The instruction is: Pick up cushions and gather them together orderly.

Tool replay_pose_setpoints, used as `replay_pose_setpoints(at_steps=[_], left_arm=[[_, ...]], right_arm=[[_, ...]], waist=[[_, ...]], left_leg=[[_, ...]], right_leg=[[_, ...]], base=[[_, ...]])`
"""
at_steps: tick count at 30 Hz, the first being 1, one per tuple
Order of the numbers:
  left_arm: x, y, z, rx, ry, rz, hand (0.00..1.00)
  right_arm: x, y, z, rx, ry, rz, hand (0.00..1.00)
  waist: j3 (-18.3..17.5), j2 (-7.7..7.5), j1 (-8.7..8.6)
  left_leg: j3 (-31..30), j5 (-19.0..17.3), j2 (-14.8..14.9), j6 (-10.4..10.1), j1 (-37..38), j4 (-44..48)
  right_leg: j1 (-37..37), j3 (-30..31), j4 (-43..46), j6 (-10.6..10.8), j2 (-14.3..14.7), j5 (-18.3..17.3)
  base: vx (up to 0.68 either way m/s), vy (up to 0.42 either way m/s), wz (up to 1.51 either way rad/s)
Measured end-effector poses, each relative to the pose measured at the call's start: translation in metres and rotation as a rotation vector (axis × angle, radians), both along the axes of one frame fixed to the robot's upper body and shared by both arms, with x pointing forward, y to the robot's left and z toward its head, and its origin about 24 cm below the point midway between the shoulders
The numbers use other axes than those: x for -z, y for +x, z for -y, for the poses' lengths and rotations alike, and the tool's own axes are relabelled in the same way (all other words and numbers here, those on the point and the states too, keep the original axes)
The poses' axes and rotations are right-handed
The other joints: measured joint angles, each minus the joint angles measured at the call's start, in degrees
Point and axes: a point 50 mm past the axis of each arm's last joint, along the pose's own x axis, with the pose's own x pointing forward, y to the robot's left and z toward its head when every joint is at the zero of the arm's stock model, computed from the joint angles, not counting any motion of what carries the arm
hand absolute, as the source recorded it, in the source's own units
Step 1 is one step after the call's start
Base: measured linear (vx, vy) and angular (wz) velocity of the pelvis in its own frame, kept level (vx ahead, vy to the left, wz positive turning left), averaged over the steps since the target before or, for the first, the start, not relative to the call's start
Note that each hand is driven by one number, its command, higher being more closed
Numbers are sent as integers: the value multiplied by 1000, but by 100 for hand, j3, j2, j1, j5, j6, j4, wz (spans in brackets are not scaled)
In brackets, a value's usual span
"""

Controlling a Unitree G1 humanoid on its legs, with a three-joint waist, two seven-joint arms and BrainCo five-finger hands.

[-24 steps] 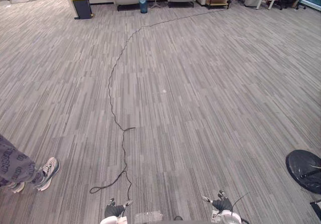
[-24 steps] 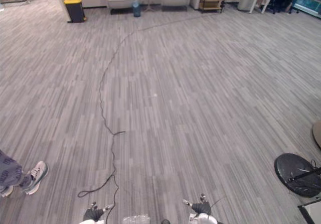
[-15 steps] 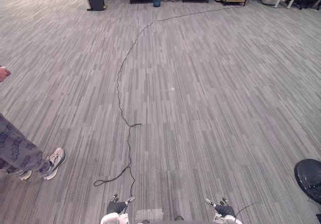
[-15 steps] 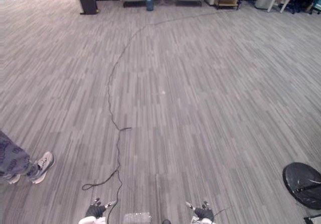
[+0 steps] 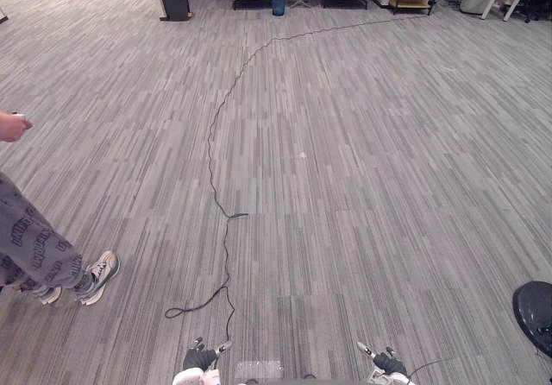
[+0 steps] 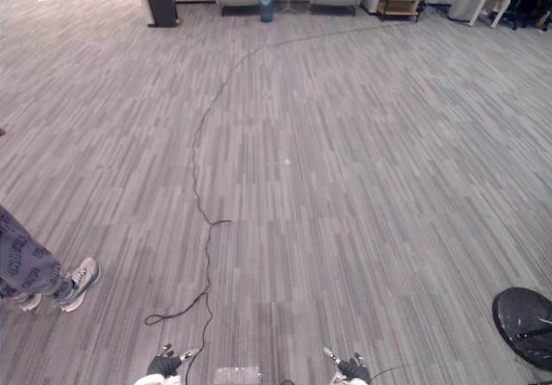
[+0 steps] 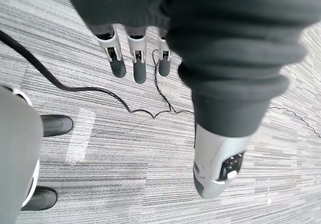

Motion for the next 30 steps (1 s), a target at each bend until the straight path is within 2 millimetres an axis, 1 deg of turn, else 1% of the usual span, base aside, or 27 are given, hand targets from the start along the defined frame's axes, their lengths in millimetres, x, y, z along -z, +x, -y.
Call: replay_pose_setpoints(at_steps=[6,19,20,23,24,25,26,27,28,29,30], left_arm=[[1,1,0,22,1,-12,0],[1,1,0,19,0,-12,0],[1,2,0,12,-3,-10,0],[0,2,-2,-27,-10,0,0],[0,2,-4,-48,-10,-2,0],[-2,4,-7,-64,-5,9,0],[-3,6,-10,-91,-5,24,0],[-4,7,-10,-106,-7,36,0],[-5,7,-10,-132,-16,42,0],[-6,9,-12,-146,-13,57,0],[-8,13,-13,-162,-16,79,0]], right_arm=[[2,-3,1,-3,0,-17,0],[2,-2,1,-4,-2,-17,0],[1,-2,2,-4,-3,-14,0],[1,0,3,-4,-8,-7,0],[1,-2,2,-2,-7,-11,0],[1,-2,1,2,-4,-8,0],[-1,3,0,4,-6,16,0],[-3,3,1,4,-13,29,0],[-4,3,3,6,-21,38,0],[-4,2,3,-1,-22,37,0],[-5,4,3,-12,-28,39,0]], waist=[[-2,2,-24],[14,17,-44],[21,27,-42],[101,38,-40],[128,-9,-37],[193,-55,-31],[287,-76,-30],[338,-58,-36],[349,-37,-47],[363,-4,-48],[389,-35,-28]], left_leg=[[-120,0,-13,0,5,1],[-75,-3,13,-2,-5,1],[-44,-5,26,-6,-22,2],[55,-64,65,-78,-72,38],[55,-182,78,-126,-173,202],[64,-381,110,-151,-312,559],[94,-700,221,-134,-527,1184],[148,-968,351,-134,-696,1780],[256,-1280,573,-81,-1012,2618],[383,-1368,808,23,-1443,3718],[388,-1418,1002,62,-1843,4492]], right_leg=[[77,-103,-86,-3,-10,5],[81,-68,-53,-17,6,5],[25,-44,9,-25,15,-23],[-329,36,623,-88,41,-340],[-510,22,958,-115,19,-540],[-583,15,1173,-132,-23,-681],[-594,-16,1361,-157,-45,-837],[-590,-53,1493,-181,-31,-976],[-643,-140,1658,-204,8,-1145],[-606,-169,1806,-266,17,-1303],[-502,-197,1815,-309,36,-1373]], base=[[-5,-36,10],[-28,-33,-2],[-23,-29,-16],[3,-43,-15],[46,-72,5],[60,-111,12],[55,-116,14],[44,-147,24],[78,-114,35],[108,-88,37],[242,-6,27]])
